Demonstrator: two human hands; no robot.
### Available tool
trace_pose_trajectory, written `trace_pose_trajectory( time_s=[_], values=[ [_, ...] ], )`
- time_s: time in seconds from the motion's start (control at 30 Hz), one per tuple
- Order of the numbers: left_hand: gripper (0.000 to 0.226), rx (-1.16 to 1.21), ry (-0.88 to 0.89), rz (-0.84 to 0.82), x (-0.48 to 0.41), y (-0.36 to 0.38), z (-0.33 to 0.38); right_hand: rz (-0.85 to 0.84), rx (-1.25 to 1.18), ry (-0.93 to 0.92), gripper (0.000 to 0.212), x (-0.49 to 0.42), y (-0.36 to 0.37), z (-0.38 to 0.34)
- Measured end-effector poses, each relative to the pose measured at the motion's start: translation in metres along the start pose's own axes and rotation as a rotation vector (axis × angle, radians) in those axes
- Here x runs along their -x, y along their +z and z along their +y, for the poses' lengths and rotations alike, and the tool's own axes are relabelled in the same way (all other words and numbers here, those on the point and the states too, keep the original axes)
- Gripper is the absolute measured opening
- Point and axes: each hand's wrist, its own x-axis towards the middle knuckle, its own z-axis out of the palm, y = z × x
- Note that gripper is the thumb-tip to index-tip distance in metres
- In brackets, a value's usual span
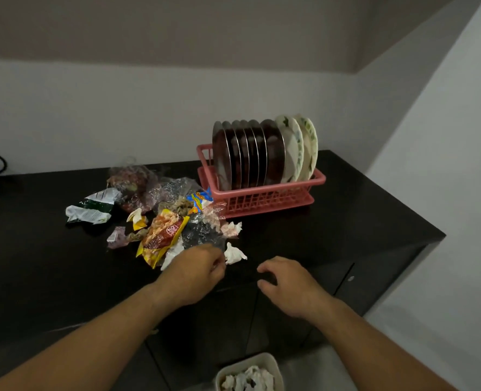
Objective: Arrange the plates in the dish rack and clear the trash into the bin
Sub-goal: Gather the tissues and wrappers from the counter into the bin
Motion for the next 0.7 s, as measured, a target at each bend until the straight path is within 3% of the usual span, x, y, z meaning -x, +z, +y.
trace_pose_trajectory(
  time_s=[0.17, 0.33, 0.43, 0.57, 0.7],
  values=[
    [0.035, -0.142, 0.096, -0.13, -0.033, -0.009, -0.055, 0.012, 0.131, -0.005, 0.041, -0.064, 0.024, -0.022],
    [0.086, -0.368, 0.231, -0.288, -0.061, 0.009, -0.088, -0.034, 0.317, 0.036, 0.05, -0.112, 0.045, -0.031],
    [0.1, -0.379, 0.222, -0.394, -0.073, 0.024, -0.098, -0.091, 0.413, 0.07, 0.041, -0.118, 0.056, -0.025],
    [0.098, -0.297, 0.197, -0.458, -0.08, 0.042, -0.107, -0.033, 0.325, 0.174, 0.032, -0.113, 0.048, -0.01],
    [0.077, -0.197, 0.214, -0.291, -0.078, 0.057, -0.109, 0.022, 0.161, 0.268, 0.031, -0.11, 0.032, -0.002]
  ],
)
